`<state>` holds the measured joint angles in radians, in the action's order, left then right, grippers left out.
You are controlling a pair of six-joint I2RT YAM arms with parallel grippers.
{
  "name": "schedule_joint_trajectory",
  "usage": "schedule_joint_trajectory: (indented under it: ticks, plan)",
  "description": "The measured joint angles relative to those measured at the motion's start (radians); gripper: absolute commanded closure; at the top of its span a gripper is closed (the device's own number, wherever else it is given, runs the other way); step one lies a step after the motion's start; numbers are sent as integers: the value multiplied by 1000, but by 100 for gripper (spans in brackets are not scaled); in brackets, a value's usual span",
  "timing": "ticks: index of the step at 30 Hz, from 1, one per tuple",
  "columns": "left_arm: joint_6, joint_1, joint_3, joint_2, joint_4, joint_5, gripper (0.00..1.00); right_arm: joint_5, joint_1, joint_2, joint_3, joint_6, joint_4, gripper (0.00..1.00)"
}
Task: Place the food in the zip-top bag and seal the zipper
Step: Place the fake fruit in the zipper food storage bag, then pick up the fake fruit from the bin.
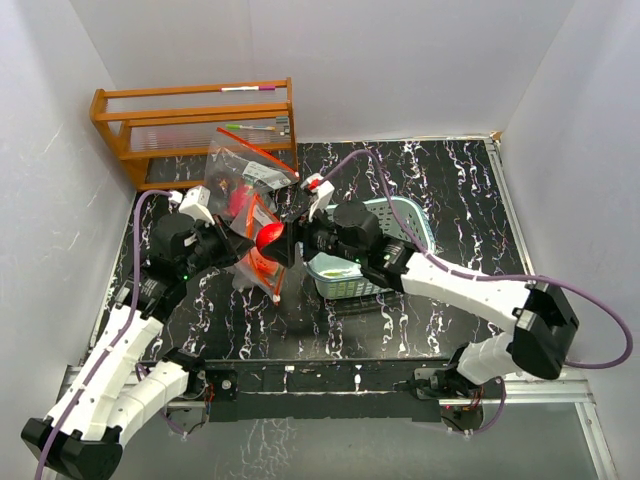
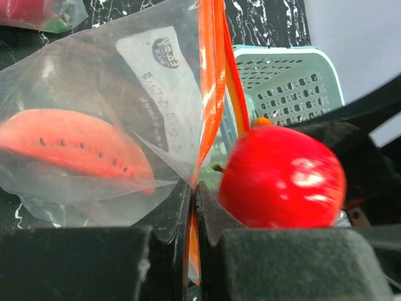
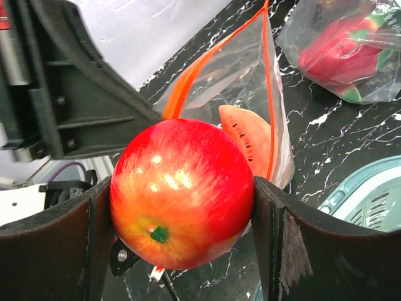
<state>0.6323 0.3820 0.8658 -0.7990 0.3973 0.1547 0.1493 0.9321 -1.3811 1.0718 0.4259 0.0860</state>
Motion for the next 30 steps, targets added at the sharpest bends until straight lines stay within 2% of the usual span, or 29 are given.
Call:
schedule_joint_trajectory:
  ticks: [4,6,12,15,23,30]
  plan:
    - [8,0,0,14,3,15,100,-28,0,-68,26,10,11,65]
    - [16,-2,0,19,5,22,100,-70,1,-103,58,15,-5,60]
    - [27,1,1,37,8,51,100,-186,10,-154,116,23,-46,29]
    - [27,2,1,40,8,56,100,-216,11,-160,131,28,-71,3]
    - [27,6,1,41,8,60,100,-249,19,-138,136,21,-100,2]
    - [25,8,4,40,13,59,100,-306,23,11,128,14,-200,2]
